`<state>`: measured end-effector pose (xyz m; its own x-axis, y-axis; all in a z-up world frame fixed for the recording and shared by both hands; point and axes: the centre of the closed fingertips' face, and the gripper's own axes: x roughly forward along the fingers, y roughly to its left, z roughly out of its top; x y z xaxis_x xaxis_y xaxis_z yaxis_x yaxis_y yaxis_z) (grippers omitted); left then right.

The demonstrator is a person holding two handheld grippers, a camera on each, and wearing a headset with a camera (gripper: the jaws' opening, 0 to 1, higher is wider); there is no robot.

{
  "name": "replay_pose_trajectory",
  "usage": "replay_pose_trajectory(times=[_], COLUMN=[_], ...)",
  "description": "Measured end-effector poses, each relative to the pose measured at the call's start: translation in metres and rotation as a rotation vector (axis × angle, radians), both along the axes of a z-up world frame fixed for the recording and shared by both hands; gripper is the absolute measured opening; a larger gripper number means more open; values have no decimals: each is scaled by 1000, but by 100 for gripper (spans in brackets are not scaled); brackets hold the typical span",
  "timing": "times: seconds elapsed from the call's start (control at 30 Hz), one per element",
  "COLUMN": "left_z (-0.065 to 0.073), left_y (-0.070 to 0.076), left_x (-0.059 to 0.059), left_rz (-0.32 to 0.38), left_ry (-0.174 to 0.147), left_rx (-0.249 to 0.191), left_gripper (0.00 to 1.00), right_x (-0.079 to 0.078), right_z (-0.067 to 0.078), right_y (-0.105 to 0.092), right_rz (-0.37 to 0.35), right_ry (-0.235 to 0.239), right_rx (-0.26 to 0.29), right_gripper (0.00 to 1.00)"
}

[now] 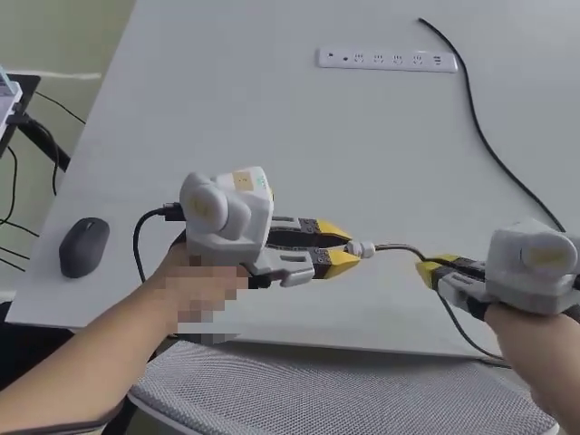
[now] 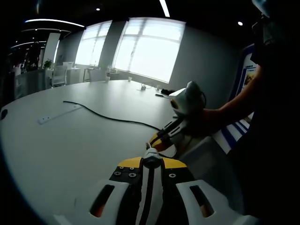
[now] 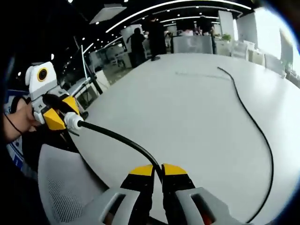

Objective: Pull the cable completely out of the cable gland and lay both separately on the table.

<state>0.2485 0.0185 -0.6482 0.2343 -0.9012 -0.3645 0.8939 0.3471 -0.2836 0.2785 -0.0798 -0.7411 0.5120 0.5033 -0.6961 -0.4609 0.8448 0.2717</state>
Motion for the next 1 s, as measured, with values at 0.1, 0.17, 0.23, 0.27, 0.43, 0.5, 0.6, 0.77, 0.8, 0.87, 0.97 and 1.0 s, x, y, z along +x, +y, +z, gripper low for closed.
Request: replay_pose_trajectory(times=[0.1,0.17,0.23,0.27,0.43,0.5,0.6,0.77,0.8,0.87,0.97,1.0], left_z=[1,1,1,1,0,0,1,1,1,1,2,2], left_y=[0,0,0,0,1,1,1,3,4,7,9,10], left_x=[1,0,0,-1,0,0,0,1,1,3,5,4], left_rz=[1,-1,-4,-5,-1,0,-1,6,7,17,24,24], left_ry=[-3,-6,-5,-5,-2,-1,-2,2,3,6,14,14], left_rx=[-2,-2,-1,-1,-3,-3,-2,-1,-3,-2,-6,-3], left_gripper=[15,15,15,15,15,15,15,15,15,15,15,15], right_x=[-2,-4,-4,-5,-8,-8,-8,-9,-10,-9,-12,-11], right_z=[-5,-10,-10,-10,-11,-10,-10,-5,-4,-5,0,0], right_y=[-3,-5,-6,-6,-3,-3,-3,-1,-1,0,6,6], right_rz=[-12,-22,-38,-55,-62,-50,-44,-3,24,58,103,124], right_ry=[14,20,20,32,30,20,20,-17,-32,-58,-81,-98], right_rx=[-3,-13,-8,0,23,18,22,3,-15,-34,-26,-43], right_gripper=[0,0,0,0,0,0,0,1,1,0,1,1])
